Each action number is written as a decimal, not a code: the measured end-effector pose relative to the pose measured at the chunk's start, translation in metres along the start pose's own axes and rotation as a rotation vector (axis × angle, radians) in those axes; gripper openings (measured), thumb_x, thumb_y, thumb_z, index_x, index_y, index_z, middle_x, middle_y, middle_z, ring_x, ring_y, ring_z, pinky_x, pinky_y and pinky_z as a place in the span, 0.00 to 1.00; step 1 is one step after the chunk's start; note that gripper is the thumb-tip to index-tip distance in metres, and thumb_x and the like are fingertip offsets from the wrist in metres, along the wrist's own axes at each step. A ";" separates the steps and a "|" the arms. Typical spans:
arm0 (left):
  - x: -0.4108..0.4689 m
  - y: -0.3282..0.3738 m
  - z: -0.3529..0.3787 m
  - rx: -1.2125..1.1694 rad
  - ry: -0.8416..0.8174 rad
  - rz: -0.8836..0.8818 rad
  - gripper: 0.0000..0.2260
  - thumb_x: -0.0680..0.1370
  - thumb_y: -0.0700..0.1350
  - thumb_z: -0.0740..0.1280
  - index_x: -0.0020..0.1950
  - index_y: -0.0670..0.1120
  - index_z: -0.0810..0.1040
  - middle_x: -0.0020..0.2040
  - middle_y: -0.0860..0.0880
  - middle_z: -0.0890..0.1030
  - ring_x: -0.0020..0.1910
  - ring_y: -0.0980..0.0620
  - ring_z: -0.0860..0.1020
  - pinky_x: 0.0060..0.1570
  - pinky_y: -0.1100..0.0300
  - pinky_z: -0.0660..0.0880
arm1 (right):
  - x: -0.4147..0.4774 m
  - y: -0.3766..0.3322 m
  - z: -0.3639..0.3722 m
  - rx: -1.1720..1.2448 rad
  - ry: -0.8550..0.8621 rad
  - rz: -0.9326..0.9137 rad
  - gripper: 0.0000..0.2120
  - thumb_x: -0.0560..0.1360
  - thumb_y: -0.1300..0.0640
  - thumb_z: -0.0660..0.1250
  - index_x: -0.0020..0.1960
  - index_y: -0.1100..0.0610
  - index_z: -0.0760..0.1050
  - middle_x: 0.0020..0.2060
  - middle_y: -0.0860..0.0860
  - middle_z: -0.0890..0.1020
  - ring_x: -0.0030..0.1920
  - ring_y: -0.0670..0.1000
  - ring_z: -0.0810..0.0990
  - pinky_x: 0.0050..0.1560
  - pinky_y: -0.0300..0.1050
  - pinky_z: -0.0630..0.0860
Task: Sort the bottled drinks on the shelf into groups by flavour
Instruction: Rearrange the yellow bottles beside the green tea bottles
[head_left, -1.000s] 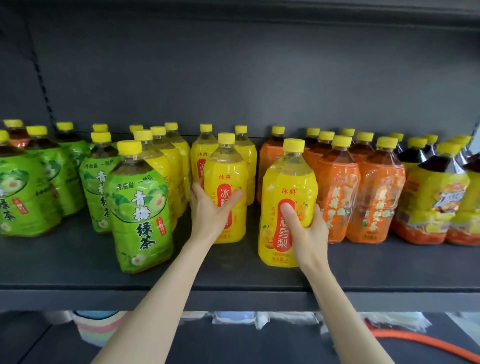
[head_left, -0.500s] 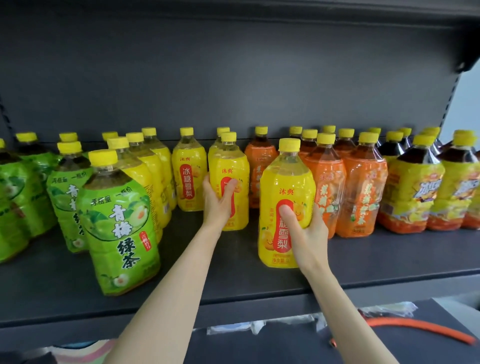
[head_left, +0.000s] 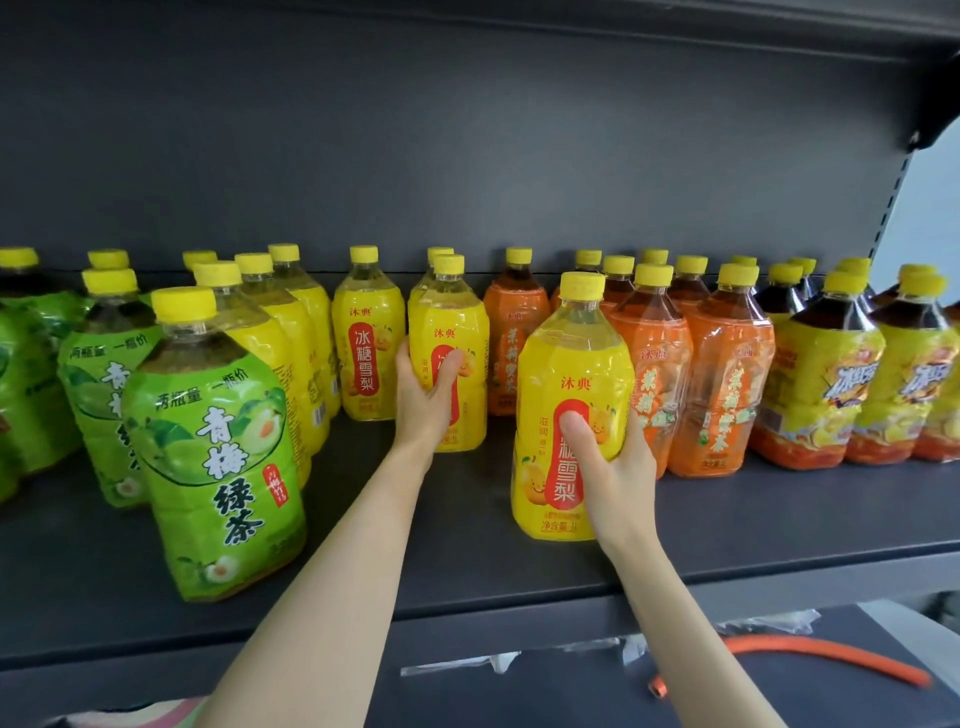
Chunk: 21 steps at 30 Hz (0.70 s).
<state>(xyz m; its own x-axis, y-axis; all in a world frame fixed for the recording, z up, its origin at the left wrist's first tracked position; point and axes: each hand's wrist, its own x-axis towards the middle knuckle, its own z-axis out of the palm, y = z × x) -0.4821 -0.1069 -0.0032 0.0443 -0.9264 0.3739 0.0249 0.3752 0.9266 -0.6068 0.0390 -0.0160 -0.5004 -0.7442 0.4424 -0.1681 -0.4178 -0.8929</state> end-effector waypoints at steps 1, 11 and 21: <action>0.000 -0.001 -0.001 0.004 0.000 0.000 0.31 0.76 0.55 0.64 0.75 0.50 0.56 0.69 0.47 0.70 0.66 0.49 0.70 0.61 0.52 0.70 | 0.000 0.001 0.000 0.002 0.000 0.002 0.24 0.65 0.40 0.67 0.60 0.44 0.70 0.52 0.43 0.82 0.48 0.41 0.83 0.40 0.33 0.79; -0.002 -0.003 0.001 0.004 0.047 -0.003 0.36 0.72 0.62 0.64 0.75 0.53 0.55 0.69 0.47 0.68 0.67 0.47 0.69 0.64 0.43 0.69 | 0.002 0.002 -0.001 0.003 -0.015 0.010 0.21 0.64 0.38 0.67 0.55 0.41 0.71 0.51 0.42 0.82 0.48 0.41 0.83 0.40 0.33 0.79; -0.002 0.000 0.002 0.071 0.022 0.006 0.35 0.74 0.62 0.62 0.76 0.54 0.52 0.70 0.46 0.67 0.67 0.47 0.68 0.65 0.42 0.69 | 0.002 0.002 0.000 0.011 -0.020 -0.003 0.22 0.65 0.40 0.67 0.57 0.42 0.70 0.50 0.42 0.81 0.46 0.38 0.82 0.38 0.30 0.77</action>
<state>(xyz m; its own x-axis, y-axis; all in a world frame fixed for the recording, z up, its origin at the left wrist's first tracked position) -0.4841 -0.1055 -0.0036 0.0667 -0.9231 0.3788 -0.0460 0.3764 0.9253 -0.6085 0.0370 -0.0166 -0.4829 -0.7532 0.4468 -0.1600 -0.4257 -0.8906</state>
